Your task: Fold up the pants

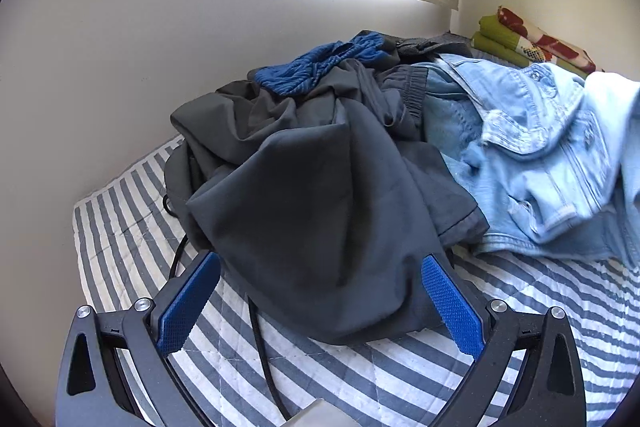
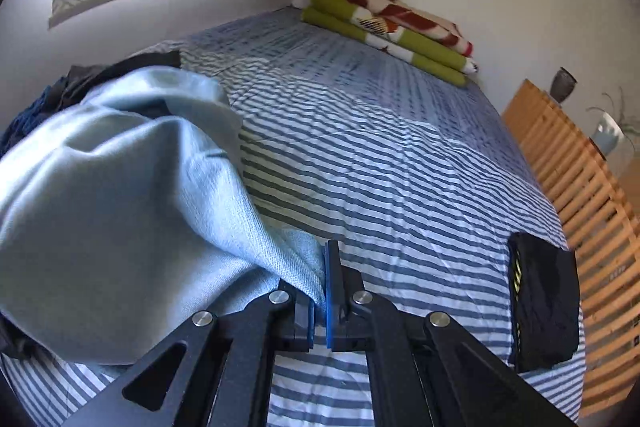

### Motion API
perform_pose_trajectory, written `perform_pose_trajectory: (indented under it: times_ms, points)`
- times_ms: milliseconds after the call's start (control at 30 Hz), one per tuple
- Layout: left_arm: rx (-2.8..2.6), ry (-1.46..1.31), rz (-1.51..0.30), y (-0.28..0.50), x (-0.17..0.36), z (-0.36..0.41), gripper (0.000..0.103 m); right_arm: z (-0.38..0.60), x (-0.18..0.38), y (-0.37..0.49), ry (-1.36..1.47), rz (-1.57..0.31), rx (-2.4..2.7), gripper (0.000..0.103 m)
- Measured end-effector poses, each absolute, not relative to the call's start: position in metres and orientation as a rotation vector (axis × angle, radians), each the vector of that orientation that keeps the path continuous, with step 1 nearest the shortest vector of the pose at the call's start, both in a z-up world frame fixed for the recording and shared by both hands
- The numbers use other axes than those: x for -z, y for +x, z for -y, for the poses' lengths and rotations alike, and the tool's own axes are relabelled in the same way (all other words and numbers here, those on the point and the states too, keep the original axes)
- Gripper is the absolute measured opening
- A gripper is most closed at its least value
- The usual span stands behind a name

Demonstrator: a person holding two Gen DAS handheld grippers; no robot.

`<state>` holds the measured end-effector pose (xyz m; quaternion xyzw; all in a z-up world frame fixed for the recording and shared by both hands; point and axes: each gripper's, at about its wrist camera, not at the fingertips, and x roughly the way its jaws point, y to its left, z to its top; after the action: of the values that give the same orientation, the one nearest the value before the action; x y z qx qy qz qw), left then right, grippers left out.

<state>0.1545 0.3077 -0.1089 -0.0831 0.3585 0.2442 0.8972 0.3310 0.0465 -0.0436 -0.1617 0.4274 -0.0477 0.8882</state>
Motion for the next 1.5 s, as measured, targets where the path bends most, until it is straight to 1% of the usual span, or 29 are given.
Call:
perform_pose_trajectory:
  times_ms: [133, 267, 333, 400, 467, 500, 533, 667, 867, 1000, 1067, 1133, 1167, 1200, 1233, 1300, 1367, 1433, 1500]
  points:
    - [-0.491, -0.157, -0.740, 0.156, 0.108, -0.299, 0.102, -0.019, 0.025, 0.298, -0.325, -0.880, 0.104, 0.002]
    - [-0.482, -0.152, -0.728, 0.156, 0.105, -0.291, 0.102, 0.010, 0.028, 0.248, -0.337, -0.921, 0.109, 0.002]
    - [-0.478, -0.143, -0.721, 0.156, 0.104, -0.284, 0.102, 0.035, 0.035, 0.230, -0.346, -0.953, 0.135, 0.003]
    - [-0.461, -0.134, -0.725, 0.157, 0.105, -0.276, 0.102, 0.063, 0.051, 0.219, -0.351, -1.055, 0.135, 0.004]
    - [-0.433, -0.129, -0.726, 0.159, 0.105, -0.267, 0.102, 0.083, 0.062, 0.209, -0.342, -1.114, 0.139, 0.027]
    - [-0.425, -0.121, -0.725, 0.160, 0.105, -0.262, 0.102, 0.088, 0.063, 0.200, -0.365, -1.118, 0.140, 0.052]
    - [-0.418, -0.113, -0.726, 0.161, 0.105, -0.257, 0.102, 0.087, 0.061, 0.194, -0.387, -1.104, 0.133, 0.061]
    - [-0.360, -0.129, -0.762, 0.169, 0.110, -0.242, 0.102, 0.059, 0.041, 0.167, -0.537, -1.020, 0.075, 0.061]
    - [-0.294, -0.170, -0.788, 0.173, 0.110, -0.236, 0.102, 0.051, 0.035, 0.143, -0.682, -1.076, -0.070, 0.062]
    - [-0.277, -0.146, -0.772, 0.169, 0.107, -0.228, 0.102, 0.055, 0.014, 0.138, -0.583, -1.048, -0.064, 0.063]
    - [-0.265, -0.128, -0.769, 0.169, 0.107, -0.223, 0.102, 0.046, 0.008, 0.150, -0.539, -1.027, -0.084, 0.063]
    - [-0.226, -0.133, -0.782, 0.167, 0.108, -0.218, 0.102, 0.028, 0.010, 0.172, -0.520, -1.004, -0.103, 0.066]
    - [-0.207, -0.138, -0.790, 0.167, 0.110, -0.217, 0.102, 0.018, 0.014, 0.181, -0.525, -0.992, -0.108, 0.067]
    - [-0.182, -0.145, -0.802, 0.168, 0.111, -0.215, 0.102, 0.008, 0.020, 0.194, -0.538, -0.979, -0.111, 0.071]
    - [-0.161, -0.148, -0.810, 0.168, 0.113, -0.213, 0.102, -0.004, 0.029, 0.208, -0.565, -0.967, -0.109, 0.077]
    - [-0.129, -0.149, -0.828, 0.168, 0.118, -0.208, 0.102, -0.021, 0.053, 0.233, -0.649, -0.970, -0.093, 0.083]
    - [-0.109, -0.153, -0.849, 0.168, 0.123, -0.204, 0.102, -0.026, 0.081, 0.255, -0.676, -1.020, -0.052, 0.083]
    - [-0.064, -0.184, -0.883, 0.170, 0.127, -0.198, 0.102, -0.022, 0.110, 0.273, -0.636, -1.143, -0.057, 0.083]
    - [-0.031, -0.210, -0.901, 0.172, 0.129, -0.189, 0.102, -0.015, 0.126, 0.275, -0.635, -1.176, -0.025, 0.083]
